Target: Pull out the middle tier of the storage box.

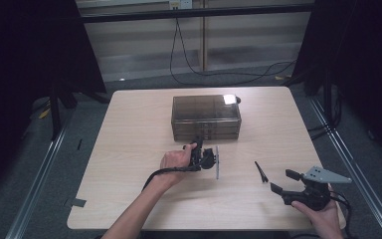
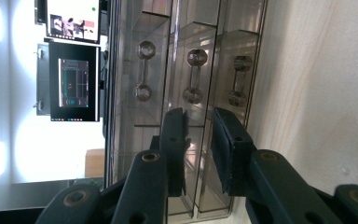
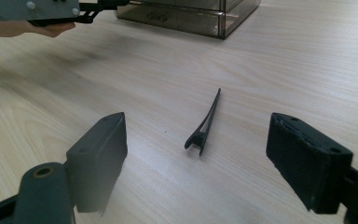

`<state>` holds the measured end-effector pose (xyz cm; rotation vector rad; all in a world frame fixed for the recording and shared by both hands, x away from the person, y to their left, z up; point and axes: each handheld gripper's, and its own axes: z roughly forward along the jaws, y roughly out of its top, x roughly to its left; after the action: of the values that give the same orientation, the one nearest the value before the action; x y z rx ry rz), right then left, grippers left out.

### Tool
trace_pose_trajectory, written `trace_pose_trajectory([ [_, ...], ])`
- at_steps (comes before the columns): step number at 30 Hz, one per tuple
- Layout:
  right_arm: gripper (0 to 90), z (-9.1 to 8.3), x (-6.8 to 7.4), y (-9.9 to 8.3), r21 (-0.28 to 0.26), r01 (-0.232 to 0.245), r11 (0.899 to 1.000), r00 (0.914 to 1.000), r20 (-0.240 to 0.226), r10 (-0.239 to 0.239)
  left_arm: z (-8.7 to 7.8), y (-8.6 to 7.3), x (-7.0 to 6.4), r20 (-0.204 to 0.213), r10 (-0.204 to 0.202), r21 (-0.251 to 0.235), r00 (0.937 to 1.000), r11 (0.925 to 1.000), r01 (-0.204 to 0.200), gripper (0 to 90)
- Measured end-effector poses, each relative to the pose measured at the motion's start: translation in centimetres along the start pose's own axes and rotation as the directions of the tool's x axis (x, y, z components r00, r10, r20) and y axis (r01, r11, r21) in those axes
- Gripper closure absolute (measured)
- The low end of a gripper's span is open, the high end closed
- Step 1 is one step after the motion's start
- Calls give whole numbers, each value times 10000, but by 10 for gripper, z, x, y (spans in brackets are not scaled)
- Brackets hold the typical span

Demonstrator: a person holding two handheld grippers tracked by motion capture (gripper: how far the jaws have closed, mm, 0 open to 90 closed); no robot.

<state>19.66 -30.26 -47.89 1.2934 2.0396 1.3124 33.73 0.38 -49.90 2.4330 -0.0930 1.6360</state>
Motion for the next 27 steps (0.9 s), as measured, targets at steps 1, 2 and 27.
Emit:
trace_pose_trajectory([
  [1,205,0,0,0,-5,-1,10000,10000,17,1,1,0,0,60,94,101,9999,9999,-95,755],
  [2,204,0,0,0,1,8,10000,10000,12,-8,2,1,0,-28,82,75,10000,9999,-82,755],
  [27,202,0,0,0,63,-80,9999,9999,-118,81,25,9,4,16,274,298,9996,9992,-275,772],
])
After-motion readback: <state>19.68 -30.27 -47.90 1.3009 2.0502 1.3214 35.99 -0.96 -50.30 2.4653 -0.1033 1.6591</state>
